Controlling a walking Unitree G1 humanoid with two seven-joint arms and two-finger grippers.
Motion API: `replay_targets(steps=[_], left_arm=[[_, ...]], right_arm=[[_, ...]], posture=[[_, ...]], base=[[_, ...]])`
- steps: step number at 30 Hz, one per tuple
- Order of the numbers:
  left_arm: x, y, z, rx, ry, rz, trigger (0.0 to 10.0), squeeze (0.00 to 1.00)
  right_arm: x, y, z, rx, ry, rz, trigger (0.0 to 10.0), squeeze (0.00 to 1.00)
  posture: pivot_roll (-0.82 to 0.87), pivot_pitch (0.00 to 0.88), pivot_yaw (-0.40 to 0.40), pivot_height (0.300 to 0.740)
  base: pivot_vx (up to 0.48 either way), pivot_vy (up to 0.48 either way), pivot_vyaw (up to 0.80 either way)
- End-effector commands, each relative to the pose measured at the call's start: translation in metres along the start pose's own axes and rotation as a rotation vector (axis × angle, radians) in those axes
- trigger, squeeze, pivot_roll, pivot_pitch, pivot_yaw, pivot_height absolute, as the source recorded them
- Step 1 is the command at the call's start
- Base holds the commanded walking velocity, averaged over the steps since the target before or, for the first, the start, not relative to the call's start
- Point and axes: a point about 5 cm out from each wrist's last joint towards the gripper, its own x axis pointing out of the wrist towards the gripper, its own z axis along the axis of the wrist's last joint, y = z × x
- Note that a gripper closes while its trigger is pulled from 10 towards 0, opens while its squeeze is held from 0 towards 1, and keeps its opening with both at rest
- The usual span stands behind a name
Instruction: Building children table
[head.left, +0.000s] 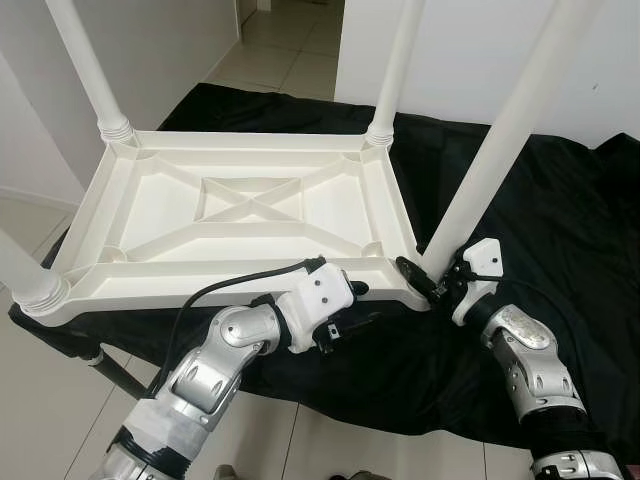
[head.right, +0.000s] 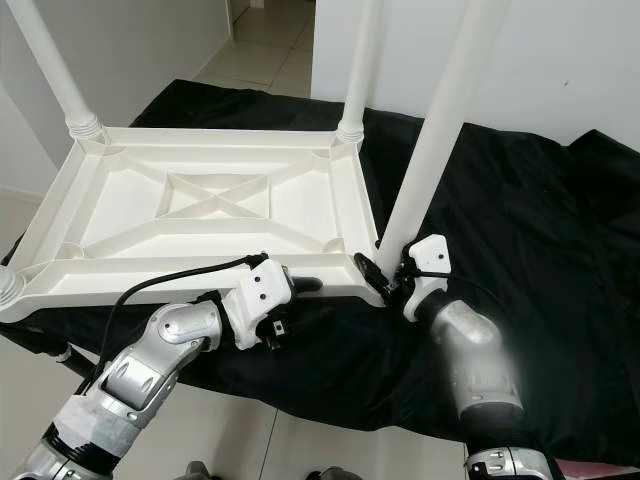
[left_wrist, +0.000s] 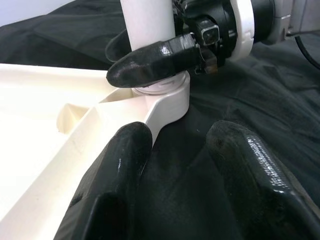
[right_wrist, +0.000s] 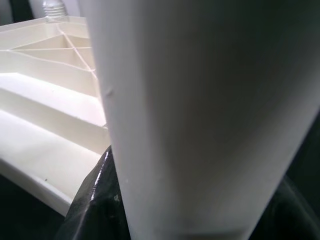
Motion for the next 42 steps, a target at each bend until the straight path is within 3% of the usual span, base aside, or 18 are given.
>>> replay_targets(steps=[1, 10, 15, 17, 24, 28, 34, 35, 42], left_arm=[[0.001, 0.001, -0.002, 0.014, 0.007, 0.019, 10.0, 0.0], [0.0, 0.002, -0.003, 0.009, 0.005, 0.026, 10.0, 0.0], [0.0, 0.002, -0.003, 0.007, 0.005, 0.027, 10.0, 0.0], [0.0, 0.001, -0.005, 0.003, 0.009, 0.022, 10.0, 0.0], [0.0, -0.001, -0.005, 0.0, 0.008, 0.02, 10.0, 0.0], [0.0, -0.002, -0.005, -0.004, 0.007, 0.027, 10.0, 0.0], [-0.002, -0.002, -0.006, -0.011, 0.009, 0.046, 10.0, 0.0], [-0.003, -0.002, -0.007, -0.012, 0.01, 0.05, 10.0, 0.0], [-0.005, 0.0, -0.009, -0.011, 0.017, 0.064, 10.0, 0.0]], right_arm=[[-0.001, 0.004, -0.006, 0.02, 0.031, -0.055, 10.0, 0.0], [-0.002, 0.009, -0.005, 0.03, 0.019, -0.246, 10.0, 0.0], [-0.003, 0.013, -0.004, 0.044, 0.01, -0.283, 10.0, 0.0], [-0.006, 0.02, -0.009, 0.086, 0.033, -0.513, 10.0, 0.0], [-0.008, 0.022, -0.012, 0.106, 0.046, -0.637, 10.0, 0.0], [-0.005, 0.027, -0.012, 0.127, 0.053, -0.785, 10.0, 0.0], [0.004, 0.038, -0.003, 0.2, -0.027, -0.77, 10.0, 0.0], [0.005, 0.041, 0.002, 0.204, -0.057, -0.748, 10.0, 1.0], [-0.001, 0.039, 0.007, 0.186, -0.1, -0.728, 10.0, 1.0]], posture=[[0.0, 0.085, -0.036, 0.74], [-0.01, 0.089, -0.038, 0.74], [-0.01, 0.091, -0.037, 0.74], [-0.01, 0.094, -0.039, 0.74], [-0.01, 0.096, -0.042, 0.74], [0.01, 0.097, -0.054, 0.74], [0.01, 0.095, -0.064, 0.74], [0.01, 0.094, -0.066, 0.74], [0.01, 0.094, -0.068, 0.74]], base=[[0.0, 0.0, 0.0], [0.0, 0.0, 0.0], [0.0, 0.0, 0.0], [0.0, 0.0, 0.0], [0.0, 0.0, 0.0], [0.0, 0.0, 0.0], [0.0, 0.0, 0.0], [0.0, 0.0, 0.0], [0.0, 0.0, 0.0]])
